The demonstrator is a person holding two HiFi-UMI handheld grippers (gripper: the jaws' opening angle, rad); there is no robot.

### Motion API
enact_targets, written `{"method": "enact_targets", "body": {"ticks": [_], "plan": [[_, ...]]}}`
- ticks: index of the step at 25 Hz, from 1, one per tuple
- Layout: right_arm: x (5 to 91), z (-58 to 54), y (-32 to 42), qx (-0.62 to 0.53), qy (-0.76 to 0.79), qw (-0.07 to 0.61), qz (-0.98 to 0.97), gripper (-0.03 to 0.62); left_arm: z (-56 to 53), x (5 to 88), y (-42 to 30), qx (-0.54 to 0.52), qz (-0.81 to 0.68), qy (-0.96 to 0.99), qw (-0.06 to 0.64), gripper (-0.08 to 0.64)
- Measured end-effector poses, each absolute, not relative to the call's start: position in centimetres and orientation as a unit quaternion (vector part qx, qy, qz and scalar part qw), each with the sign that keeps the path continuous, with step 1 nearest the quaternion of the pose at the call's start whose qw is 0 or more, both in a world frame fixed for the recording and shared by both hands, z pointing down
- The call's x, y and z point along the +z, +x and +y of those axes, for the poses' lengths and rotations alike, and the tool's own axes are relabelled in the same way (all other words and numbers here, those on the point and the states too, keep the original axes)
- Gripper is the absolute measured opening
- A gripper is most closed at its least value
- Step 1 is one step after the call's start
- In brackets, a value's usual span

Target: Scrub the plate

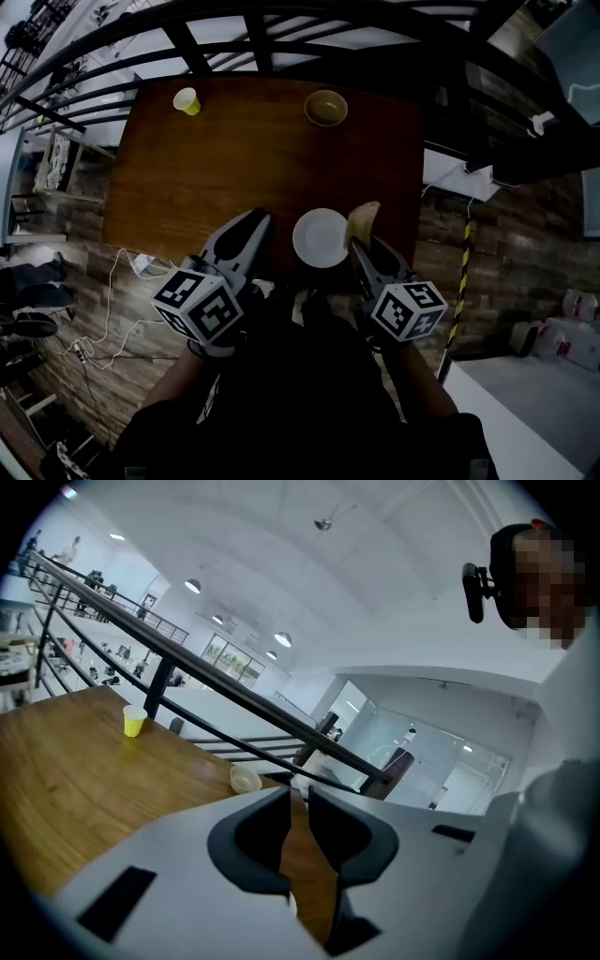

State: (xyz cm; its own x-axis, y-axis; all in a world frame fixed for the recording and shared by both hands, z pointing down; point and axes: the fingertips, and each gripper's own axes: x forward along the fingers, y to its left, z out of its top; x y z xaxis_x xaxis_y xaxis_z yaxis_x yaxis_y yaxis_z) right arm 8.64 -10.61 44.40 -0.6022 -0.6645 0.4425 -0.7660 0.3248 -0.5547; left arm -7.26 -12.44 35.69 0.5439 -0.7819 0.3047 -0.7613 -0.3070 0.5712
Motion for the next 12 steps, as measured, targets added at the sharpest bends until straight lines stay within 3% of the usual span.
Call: {"method": "enact_targets", "body": {"ticks": [7,12], "plan": [[48.7,-12.5,3.2,0.404,0.412,0.102,-0.810,0.135,-17.2,38.4,-16.4,-0.011,-0.511,0.784,0.351,0.071],[53.8,-13.0,0.4,0.431,0.401,0.147,-0.795,0.135,-17.8,44.7,-14.9,0.082,-0.481,0.800,0.350,0.071]]}}
